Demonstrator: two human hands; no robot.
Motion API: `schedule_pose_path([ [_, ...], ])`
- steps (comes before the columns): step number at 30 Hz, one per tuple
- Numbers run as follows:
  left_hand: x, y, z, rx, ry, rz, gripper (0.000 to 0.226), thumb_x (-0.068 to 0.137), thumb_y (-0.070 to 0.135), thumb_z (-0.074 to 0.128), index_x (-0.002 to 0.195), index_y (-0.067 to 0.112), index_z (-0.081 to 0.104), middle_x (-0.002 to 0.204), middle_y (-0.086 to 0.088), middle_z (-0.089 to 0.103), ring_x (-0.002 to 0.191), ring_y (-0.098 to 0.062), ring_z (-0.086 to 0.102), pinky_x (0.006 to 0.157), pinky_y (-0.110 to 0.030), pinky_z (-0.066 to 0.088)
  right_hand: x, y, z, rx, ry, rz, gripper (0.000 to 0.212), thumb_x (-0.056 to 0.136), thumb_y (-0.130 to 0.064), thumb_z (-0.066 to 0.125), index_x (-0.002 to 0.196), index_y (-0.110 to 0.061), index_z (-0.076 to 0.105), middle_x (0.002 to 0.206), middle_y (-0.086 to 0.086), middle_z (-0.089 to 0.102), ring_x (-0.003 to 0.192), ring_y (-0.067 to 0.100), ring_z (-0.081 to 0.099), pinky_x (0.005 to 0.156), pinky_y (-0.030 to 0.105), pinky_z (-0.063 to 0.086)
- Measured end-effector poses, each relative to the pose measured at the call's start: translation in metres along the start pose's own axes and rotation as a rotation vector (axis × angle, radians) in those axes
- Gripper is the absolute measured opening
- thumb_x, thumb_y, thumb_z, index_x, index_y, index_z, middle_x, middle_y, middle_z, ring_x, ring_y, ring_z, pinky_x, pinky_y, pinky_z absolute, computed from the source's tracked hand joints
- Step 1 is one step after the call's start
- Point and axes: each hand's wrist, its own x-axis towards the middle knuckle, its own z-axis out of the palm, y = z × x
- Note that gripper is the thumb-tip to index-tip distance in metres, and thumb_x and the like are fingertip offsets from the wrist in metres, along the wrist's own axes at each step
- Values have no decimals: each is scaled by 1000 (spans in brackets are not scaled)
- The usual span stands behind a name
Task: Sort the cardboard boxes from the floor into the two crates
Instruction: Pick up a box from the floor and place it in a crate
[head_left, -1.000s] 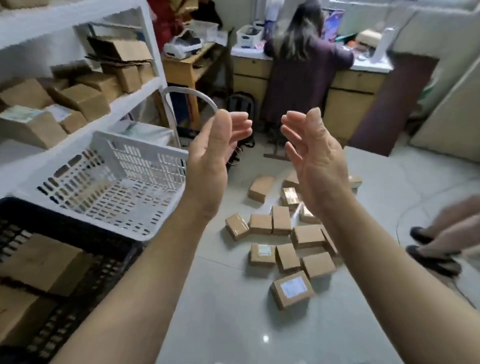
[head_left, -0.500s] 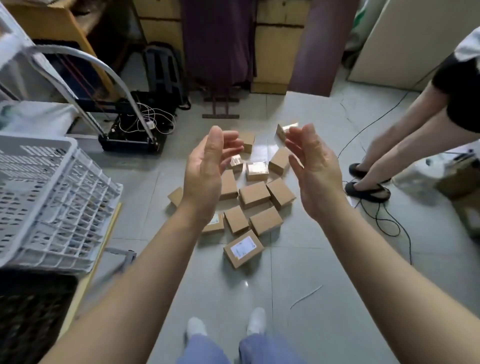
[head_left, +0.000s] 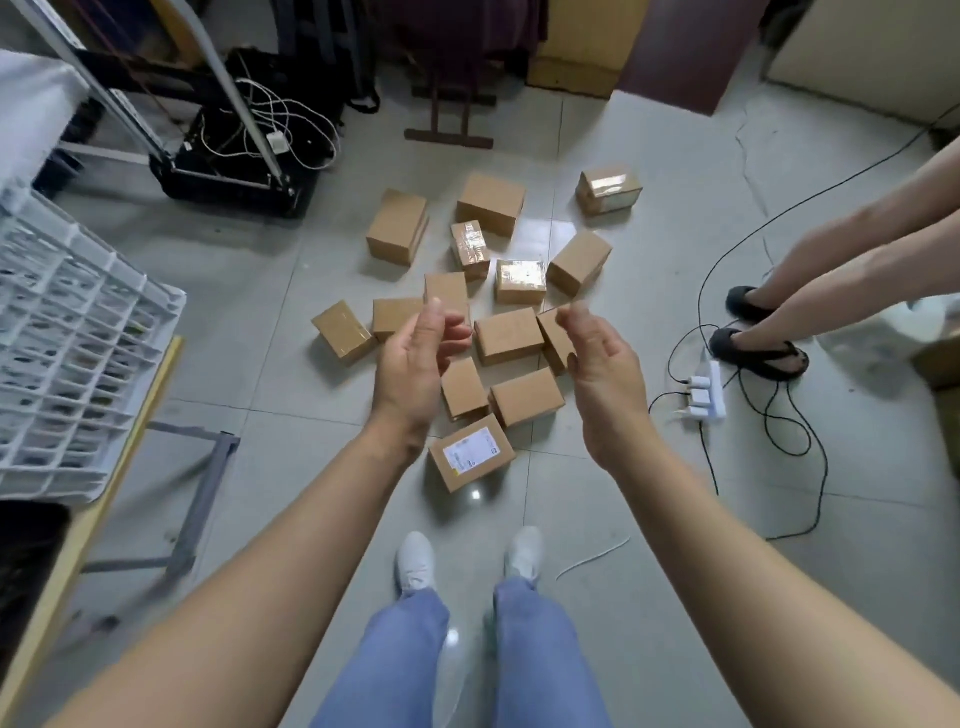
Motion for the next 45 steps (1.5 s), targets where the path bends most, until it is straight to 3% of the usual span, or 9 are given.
schedule_pose_path([
  [4, 28, -64, -11, -76, 142, -124, 34, 100, 37, 37, 91, 14, 61, 88, -4, 62, 88, -18, 59, 72, -17, 48, 39, 52, 8, -39, -65, 92, 23, 95, -39, 55, 95, -18, 67, 94, 3, 67, 82, 12, 58, 76, 30, 47],
  [8, 63, -147, -14, -83, 280, -236, 34, 102, 35, 36, 86, 15, 59, 85, -3, 60, 84, -16, 56, 67, -14, 47, 88, 120, 9, -148, -127, 190, 32, 95, -41, 54, 97, -11, 66, 97, 28, 61, 71, 11, 52, 59, 14, 45],
  [11, 92, -218, -18, -58, 365, -307, 35, 101, 39, 37, 90, 15, 60, 87, -3, 61, 80, -12, 56, 67, -15, 44, 128, 181, 4, -261, -140, 241, 30, 94, -46, 51, 97, -19, 64, 75, -7, 69, 64, -5, 61, 49, 1, 40],
  [14, 113, -289, -25, 41, 437, -376, 34, 99, 44, 38, 87, 19, 60, 89, -1, 62, 82, -12, 58, 67, -19, 42, 161, 245, 1, -327, -165, 274, 25, 96, -46, 49, 90, -25, 62, 67, -24, 66, 60, -18, 57, 49, 1, 40],
  [23, 158, -475, -56, 296, 489, -541, 31, 97, 44, 41, 82, 20, 53, 75, 14, 54, 65, 4, 49, 44, -7, 36, 231, 440, -15, -464, -162, 391, 30, 94, -48, 51, 102, -20, 60, 81, -19, 60, 61, -16, 58, 48, 1, 39],
  [31, 200, -595, -66, 219, 437, -732, 45, 96, 52, 34, 89, 19, 63, 83, 5, 66, 74, -10, 60, 57, -21, 39, 281, 558, -20, -544, -157, 598, 43, 91, -56, 51, 100, -15, 60, 82, -13, 60, 73, -2, 54, 57, 15, 38],
  [35, 203, -620, -63, 65, 448, -834, 49, 93, 61, 36, 87, 21, 63, 92, 3, 70, 86, -16, 64, 76, -30, 40, 288, 586, -18, -565, -168, 621, 43, 90, -58, 50, 100, -17, 54, 88, -7, 56, 72, -3, 45, 58, 17, 32],
  [41, 186, -575, -67, -14, 498, -845, 48, 92, 62, 39, 83, 23, 65, 77, 7, 72, 55, -7, 68, 37, -17, 45, 271, 550, -16, -571, -181, 629, 50, 88, -63, 48, 105, -17, 56, 90, -7, 55, 76, -2, 48, 58, 17, 32],
  [45, 173, -506, -70, -19, 490, -814, 49, 91, 64, 39, 90, 24, 67, 85, 6, 74, 71, -11, 70, 48, -22, 49, 253, 481, -6, -557, -195, 617, 58, 87, -66, 46, 107, -13, 58, 98, -3, 60, 83, 6, 55, 61, 21, 37],
])
